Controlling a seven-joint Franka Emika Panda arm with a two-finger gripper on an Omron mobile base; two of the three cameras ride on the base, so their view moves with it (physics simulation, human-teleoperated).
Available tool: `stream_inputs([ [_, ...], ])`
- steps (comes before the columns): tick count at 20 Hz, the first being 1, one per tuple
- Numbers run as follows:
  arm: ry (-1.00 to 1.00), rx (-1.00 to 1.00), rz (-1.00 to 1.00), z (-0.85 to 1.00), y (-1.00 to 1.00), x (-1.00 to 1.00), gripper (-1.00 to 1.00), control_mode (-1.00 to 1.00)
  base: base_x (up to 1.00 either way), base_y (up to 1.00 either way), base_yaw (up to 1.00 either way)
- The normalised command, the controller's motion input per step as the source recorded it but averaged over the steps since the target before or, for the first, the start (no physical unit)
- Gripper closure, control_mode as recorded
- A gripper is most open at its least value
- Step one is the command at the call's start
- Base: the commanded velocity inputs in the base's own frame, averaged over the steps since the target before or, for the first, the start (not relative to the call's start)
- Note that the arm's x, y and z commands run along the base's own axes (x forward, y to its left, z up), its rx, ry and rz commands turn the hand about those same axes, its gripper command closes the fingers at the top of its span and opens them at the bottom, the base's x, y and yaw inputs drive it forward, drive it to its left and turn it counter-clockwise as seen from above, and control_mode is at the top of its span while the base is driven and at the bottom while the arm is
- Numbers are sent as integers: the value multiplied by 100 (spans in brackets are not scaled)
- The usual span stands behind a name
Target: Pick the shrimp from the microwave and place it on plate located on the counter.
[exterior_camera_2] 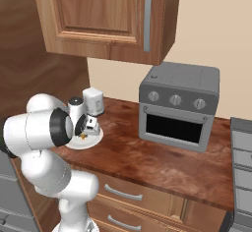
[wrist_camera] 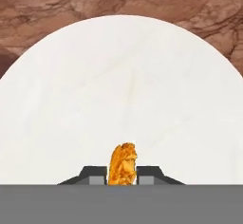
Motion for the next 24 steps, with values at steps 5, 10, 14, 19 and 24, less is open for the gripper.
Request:
stream_inputs([
  [5,0,0,0,0,0,3,-100,-100,0,0,0],
  [10,-3,0,-2,34,-3,-17,-100,-100,0,0,0],
  [14,0,0,-11,97,-20,-70,-100,-100,0,0,0],
  [19,0,0,-15,96,-39,-87,-100,-100,0,0,0],
  [24,0,0,-15,87,-25,-98,-100,-100,0,0,0],
])
